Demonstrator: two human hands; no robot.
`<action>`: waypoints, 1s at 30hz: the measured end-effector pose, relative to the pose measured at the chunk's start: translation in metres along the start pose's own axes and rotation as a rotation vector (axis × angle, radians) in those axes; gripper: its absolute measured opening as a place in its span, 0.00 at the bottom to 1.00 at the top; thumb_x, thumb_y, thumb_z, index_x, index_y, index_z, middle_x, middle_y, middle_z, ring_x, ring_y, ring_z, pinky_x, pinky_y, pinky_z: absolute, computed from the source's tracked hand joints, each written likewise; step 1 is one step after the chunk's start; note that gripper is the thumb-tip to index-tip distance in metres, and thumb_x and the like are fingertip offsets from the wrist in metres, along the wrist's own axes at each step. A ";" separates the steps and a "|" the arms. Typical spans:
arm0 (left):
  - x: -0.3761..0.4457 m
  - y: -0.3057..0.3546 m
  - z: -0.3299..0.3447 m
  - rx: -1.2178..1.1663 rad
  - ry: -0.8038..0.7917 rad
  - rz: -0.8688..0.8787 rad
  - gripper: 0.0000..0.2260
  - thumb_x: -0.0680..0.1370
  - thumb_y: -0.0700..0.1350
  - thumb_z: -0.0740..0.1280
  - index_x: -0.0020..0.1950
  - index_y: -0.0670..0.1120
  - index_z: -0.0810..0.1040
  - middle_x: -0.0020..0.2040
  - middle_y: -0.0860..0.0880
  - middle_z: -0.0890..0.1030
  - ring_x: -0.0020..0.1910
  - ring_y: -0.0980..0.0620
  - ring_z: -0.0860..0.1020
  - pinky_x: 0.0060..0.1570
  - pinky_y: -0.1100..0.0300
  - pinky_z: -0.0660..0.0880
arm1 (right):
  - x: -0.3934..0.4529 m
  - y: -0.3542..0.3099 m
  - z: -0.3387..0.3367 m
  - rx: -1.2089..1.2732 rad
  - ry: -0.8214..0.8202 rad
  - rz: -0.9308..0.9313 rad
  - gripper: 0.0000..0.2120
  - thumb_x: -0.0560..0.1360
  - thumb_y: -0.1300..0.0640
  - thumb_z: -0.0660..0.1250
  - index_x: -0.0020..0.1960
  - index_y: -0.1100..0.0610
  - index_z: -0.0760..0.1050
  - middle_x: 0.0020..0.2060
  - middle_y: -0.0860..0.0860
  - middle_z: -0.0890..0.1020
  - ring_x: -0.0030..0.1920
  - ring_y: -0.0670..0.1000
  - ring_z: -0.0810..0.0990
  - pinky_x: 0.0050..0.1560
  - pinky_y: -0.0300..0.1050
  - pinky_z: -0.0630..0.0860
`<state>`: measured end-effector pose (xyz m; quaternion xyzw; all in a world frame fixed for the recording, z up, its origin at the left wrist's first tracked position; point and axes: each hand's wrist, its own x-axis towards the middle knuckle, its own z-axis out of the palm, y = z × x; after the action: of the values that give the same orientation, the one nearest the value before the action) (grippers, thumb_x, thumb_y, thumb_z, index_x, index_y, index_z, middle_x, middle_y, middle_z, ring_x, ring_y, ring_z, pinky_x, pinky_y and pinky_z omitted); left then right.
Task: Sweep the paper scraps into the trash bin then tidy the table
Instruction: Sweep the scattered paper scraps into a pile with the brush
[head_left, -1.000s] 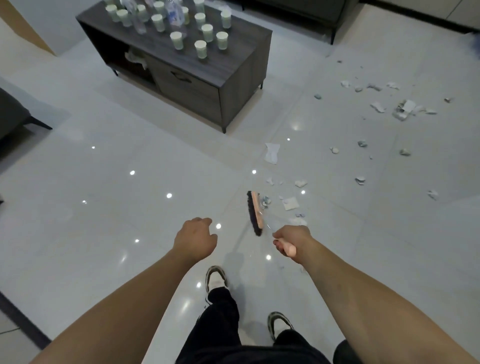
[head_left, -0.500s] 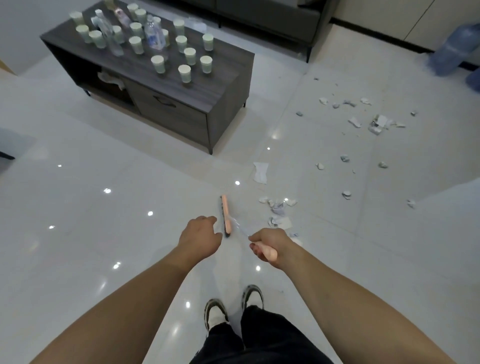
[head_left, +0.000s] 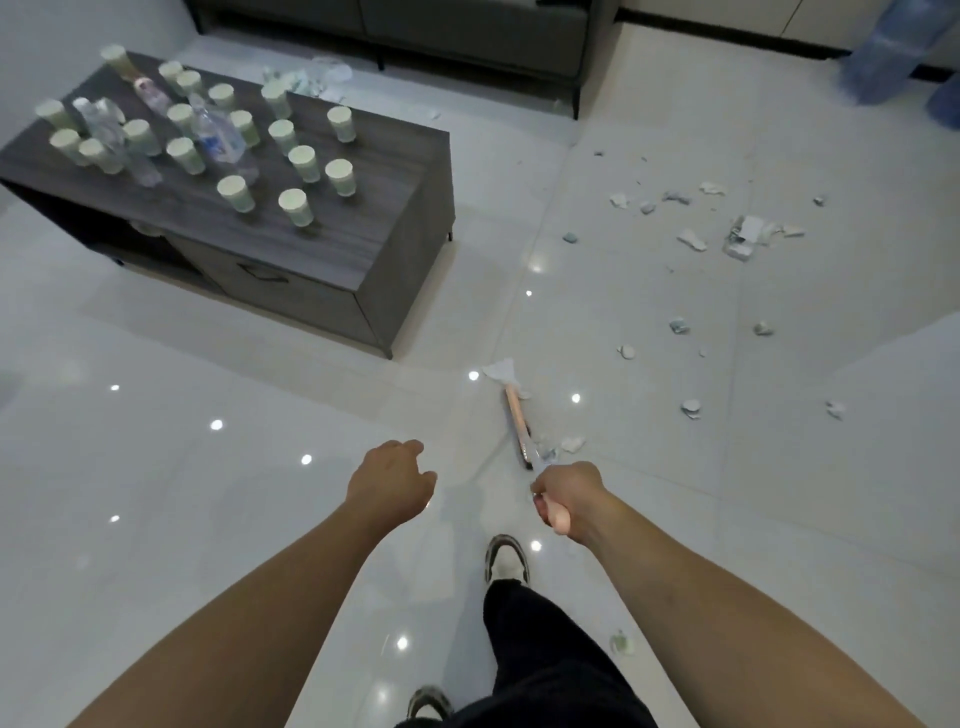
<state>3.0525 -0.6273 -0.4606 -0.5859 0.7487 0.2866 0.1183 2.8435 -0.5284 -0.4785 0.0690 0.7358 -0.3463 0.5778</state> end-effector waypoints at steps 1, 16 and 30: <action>0.012 0.010 -0.007 0.004 0.009 0.006 0.23 0.77 0.51 0.64 0.71 0.48 0.70 0.66 0.48 0.74 0.65 0.48 0.71 0.59 0.54 0.70 | 0.005 -0.013 0.001 0.000 0.010 -0.019 0.12 0.74 0.75 0.62 0.55 0.65 0.72 0.36 0.59 0.73 0.25 0.52 0.70 0.21 0.37 0.69; 0.170 0.089 -0.084 0.093 -0.041 0.156 0.24 0.77 0.52 0.64 0.72 0.47 0.70 0.67 0.46 0.74 0.66 0.46 0.71 0.62 0.53 0.70 | 0.064 -0.150 0.016 0.214 -0.050 0.100 0.11 0.75 0.69 0.67 0.57 0.69 0.75 0.42 0.62 0.78 0.20 0.49 0.74 0.21 0.35 0.70; 0.368 0.124 -0.193 0.146 -0.185 0.381 0.21 0.77 0.50 0.64 0.70 0.47 0.72 0.66 0.45 0.75 0.61 0.45 0.75 0.54 0.57 0.73 | 0.095 -0.306 0.099 0.420 0.068 0.069 0.04 0.75 0.68 0.65 0.50 0.68 0.74 0.33 0.59 0.76 0.20 0.48 0.71 0.20 0.35 0.68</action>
<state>2.8613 -1.0164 -0.4575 -0.3949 0.8506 0.3015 0.1722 2.7385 -0.8444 -0.4418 0.2249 0.6636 -0.4695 0.5373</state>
